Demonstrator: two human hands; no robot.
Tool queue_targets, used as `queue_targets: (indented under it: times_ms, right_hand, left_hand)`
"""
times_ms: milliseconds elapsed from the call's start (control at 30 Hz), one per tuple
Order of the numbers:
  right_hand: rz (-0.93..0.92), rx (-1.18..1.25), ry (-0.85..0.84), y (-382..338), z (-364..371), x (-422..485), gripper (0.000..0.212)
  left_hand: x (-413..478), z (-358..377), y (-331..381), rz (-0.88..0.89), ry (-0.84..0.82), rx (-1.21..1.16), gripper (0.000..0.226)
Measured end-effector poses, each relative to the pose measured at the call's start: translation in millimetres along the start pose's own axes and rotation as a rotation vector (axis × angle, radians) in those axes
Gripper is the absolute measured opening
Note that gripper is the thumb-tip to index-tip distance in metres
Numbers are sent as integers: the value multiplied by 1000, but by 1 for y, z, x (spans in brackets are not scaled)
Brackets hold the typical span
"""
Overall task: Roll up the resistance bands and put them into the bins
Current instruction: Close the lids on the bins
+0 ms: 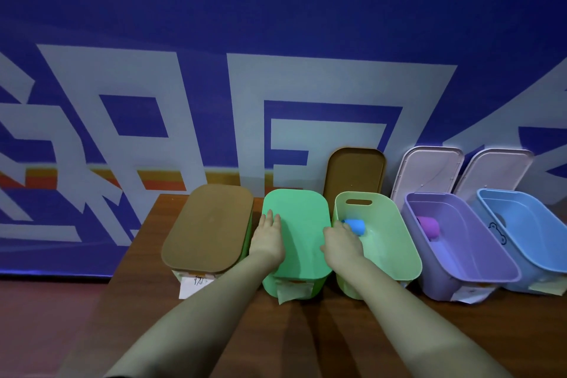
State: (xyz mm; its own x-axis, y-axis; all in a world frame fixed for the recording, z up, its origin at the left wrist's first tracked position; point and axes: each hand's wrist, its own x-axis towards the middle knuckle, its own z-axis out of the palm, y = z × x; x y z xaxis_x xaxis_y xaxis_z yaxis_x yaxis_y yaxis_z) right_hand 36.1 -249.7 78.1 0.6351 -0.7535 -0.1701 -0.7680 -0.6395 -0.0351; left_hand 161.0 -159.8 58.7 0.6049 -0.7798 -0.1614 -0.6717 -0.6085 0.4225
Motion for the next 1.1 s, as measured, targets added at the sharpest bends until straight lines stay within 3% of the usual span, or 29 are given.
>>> queue_targets:
  times_ms: [267, 567, 733, 833, 967, 1100]
  right_hand:
    - [-102, 93, -84, 3, 7, 36, 56]
    - [-119, 12, -120, 4, 25, 41, 58]
    - [-184, -112, -50, 10, 7, 49, 52]
    - [-204, -112, 18, 10, -5, 62, 36]
    - [-240, 24, -58, 8, -9, 87, 64]
    - [-240, 27, -187, 7, -8, 104, 73]
  left_hand:
    - [25, -9, -2, -52, -81, -32, 65]
    - [34, -8, -1, -22, -112, 221, 69]
    - [44, -31, 9, 29, -75, 403, 27]
    - [59, -31, 4, 58, -38, 429, 35]
    - [81, -30, 3, 98, -114, 383, 70]
    - [97, -29, 8, 109, -230, 334, 80]
